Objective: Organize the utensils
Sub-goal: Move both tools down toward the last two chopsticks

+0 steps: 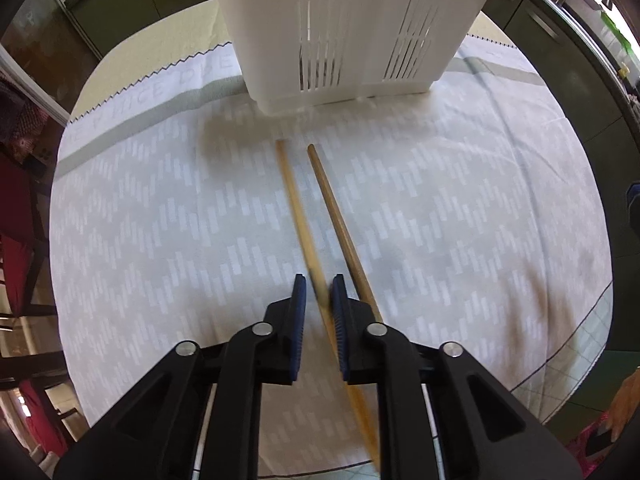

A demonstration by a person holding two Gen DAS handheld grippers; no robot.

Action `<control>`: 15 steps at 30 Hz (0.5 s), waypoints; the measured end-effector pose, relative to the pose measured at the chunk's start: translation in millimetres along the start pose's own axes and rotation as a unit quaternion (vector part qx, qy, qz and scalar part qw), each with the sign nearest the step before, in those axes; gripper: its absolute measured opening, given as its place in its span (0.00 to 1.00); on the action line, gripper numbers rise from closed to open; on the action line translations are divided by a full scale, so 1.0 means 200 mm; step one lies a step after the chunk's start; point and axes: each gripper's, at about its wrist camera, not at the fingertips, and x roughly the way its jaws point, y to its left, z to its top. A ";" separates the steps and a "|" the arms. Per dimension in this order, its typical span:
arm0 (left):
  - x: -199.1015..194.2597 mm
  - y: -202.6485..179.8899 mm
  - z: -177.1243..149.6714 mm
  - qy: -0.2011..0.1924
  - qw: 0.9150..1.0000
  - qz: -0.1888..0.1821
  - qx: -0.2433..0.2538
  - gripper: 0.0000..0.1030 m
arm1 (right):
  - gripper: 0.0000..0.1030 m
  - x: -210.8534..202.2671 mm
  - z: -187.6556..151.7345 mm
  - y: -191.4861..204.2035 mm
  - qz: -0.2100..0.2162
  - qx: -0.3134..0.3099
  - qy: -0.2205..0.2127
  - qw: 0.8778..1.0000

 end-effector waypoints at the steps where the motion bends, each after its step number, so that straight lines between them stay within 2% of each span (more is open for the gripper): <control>1: 0.00 0.00 0.00 0.000 1.000 0.000 0.001 0.10 | 0.20 0.00 0.01 0.00 -0.001 0.001 0.002 1.000; 7: -0.01 0.03 -0.05 0.000 1.000 0.002 0.008 0.08 | 0.20 0.10 0.00 0.08 0.001 -0.020 0.041 0.999; 15: -0.04 0.27 -0.17 -0.001 1.000 0.014 -0.024 0.08 | 0.20 0.39 -0.06 0.38 0.029 -0.086 0.123 0.988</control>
